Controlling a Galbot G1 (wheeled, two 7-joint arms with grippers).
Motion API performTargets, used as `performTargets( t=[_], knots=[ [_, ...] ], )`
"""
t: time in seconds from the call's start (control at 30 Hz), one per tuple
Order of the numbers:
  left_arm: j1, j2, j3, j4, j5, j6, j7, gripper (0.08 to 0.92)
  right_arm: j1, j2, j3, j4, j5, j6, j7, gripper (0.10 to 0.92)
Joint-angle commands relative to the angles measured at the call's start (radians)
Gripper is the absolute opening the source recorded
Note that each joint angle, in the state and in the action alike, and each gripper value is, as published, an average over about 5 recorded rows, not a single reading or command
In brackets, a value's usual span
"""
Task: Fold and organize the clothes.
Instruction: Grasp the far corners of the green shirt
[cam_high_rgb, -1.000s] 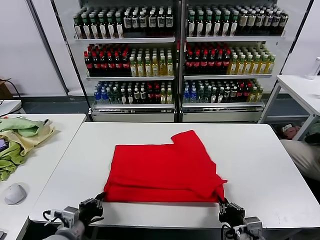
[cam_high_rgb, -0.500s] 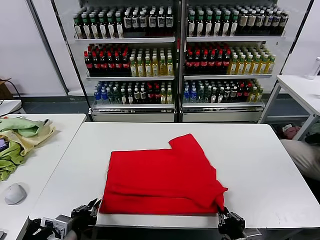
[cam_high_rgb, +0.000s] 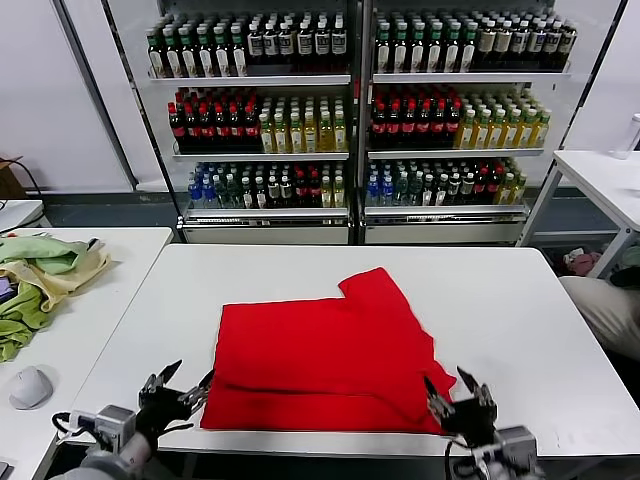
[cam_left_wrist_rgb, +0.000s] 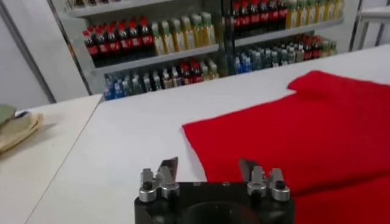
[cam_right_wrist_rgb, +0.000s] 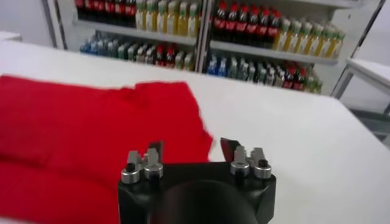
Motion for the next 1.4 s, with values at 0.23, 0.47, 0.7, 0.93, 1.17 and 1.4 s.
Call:
performTargets(
  t=[0.23, 0.47, 0.7, 0.93, 1.17, 1.4],
  knots=[
    [-0.472, -0.036, 0.204, 0.385, -0.008, -0.016, 0.063, 0.822, 0.724, 0.156, -0.248, -0.648, 0.008, -0.019, -0.006, 0.822],
    [-0.639, -0.048, 0.255, 0.623, -0.012, -0.019, 0.105, 0.823, 0.872, 0.249, -0.288, -0.918, -0.055, 0.015, -0.028, 0.823],
    [-0.661, -0.032, 0.254, 0.722, -0.025, -0.069, 0.147, 0.823, 0.953, 0.33, -0.267, -1.118, -0.068, 0.078, -0.043, 0.823],
    [-0.691, -0.033, 0.275, 0.764, -0.024, -0.068, 0.165, 0.823, 0.975, 0.369, -0.259, -1.218, -0.075, 0.112, -0.05, 0.823],
    [-0.714, -0.044, 0.274, 0.799, -0.027, -0.056, 0.158, 0.823, 0.975, 0.389, -0.249, -1.255, -0.083, 0.137, -0.056, 0.823],
    [-0.705, -0.037, 0.267, 0.772, -0.051, -0.04, 0.178, 0.823, 0.976, 0.389, -0.247, -1.253, -0.081, 0.134, -0.055, 0.823]
  ],
)
